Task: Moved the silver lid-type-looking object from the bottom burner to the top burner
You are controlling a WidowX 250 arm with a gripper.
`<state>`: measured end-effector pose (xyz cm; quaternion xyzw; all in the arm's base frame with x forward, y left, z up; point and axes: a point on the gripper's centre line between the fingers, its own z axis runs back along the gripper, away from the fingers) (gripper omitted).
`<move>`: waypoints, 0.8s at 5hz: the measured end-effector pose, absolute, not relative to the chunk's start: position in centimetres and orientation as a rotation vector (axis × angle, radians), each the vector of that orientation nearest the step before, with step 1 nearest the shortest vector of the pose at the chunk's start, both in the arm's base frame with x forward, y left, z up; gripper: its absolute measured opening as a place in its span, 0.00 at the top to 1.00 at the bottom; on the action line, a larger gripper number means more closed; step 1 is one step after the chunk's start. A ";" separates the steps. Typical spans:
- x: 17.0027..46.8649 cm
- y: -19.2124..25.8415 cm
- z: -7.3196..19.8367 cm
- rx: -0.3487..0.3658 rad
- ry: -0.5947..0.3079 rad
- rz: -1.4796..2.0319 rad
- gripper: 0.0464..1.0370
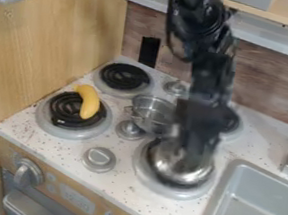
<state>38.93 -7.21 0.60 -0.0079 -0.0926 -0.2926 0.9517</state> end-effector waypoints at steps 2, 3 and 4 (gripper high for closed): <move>44.8 -8.9 3.6 -0.032 -0.410 -0.616 0.81; 47.0 -8.9 2.7 0.004 -0.506 -0.604 0.81; 49.0 -8.6 1.2 0.027 -0.562 -0.560 0.81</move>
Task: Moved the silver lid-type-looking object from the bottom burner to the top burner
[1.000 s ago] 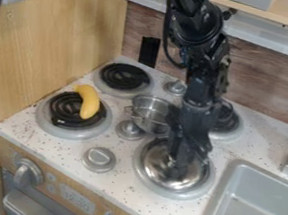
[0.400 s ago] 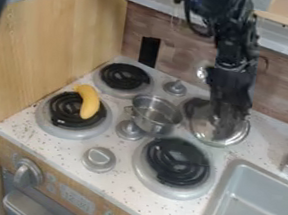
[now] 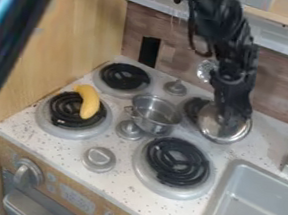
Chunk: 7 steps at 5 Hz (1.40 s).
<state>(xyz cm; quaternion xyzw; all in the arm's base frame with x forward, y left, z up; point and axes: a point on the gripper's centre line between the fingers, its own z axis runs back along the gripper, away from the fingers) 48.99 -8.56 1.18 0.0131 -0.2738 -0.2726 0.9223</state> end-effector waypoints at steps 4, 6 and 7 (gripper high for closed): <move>55.4 -6.1 -0.3 0.119 -0.582 -0.437 0.80; 54.3 -4.6 -1.1 0.117 -0.571 -0.377 0.47; 52.0 -4.2 -1.0 0.121 -0.562 -0.382 0.17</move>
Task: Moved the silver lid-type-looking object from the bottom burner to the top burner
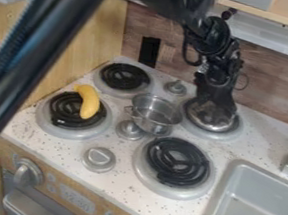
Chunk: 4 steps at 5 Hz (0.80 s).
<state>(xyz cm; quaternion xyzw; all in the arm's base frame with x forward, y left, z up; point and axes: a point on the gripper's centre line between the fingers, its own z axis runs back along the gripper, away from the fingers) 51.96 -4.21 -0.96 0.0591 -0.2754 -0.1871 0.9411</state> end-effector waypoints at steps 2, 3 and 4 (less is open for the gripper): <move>45.8 -3.9 2.6 0.045 -0.522 -0.419 0.03; 43.2 -3.9 2.9 -0.002 -0.292 -0.417 0.04; 41.6 -3.4 2.8 0.000 -0.167 -0.337 0.04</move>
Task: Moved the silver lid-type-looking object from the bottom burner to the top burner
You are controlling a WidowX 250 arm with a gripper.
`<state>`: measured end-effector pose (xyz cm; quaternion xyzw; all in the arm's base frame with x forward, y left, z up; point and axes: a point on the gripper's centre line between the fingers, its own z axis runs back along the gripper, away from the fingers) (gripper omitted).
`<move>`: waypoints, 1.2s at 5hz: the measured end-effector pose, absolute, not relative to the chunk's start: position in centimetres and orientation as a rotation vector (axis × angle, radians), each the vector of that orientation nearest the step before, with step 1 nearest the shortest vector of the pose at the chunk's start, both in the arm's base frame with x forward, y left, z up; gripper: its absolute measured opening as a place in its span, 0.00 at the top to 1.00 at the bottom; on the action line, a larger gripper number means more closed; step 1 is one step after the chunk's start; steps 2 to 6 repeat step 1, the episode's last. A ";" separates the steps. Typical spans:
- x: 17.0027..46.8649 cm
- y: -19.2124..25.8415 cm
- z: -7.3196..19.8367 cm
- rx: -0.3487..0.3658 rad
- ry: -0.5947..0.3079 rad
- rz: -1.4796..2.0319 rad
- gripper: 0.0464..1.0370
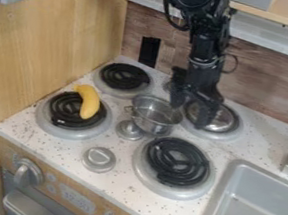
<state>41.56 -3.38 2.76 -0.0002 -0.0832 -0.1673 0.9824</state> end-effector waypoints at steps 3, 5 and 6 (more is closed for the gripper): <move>40.5 -3.1 3.4 0.009 -0.148 -0.290 0.04; 40.5 -3.1 3.4 0.009 -0.148 -0.290 0.04; 40.5 -3.1 3.4 0.009 -0.148 -0.290 0.04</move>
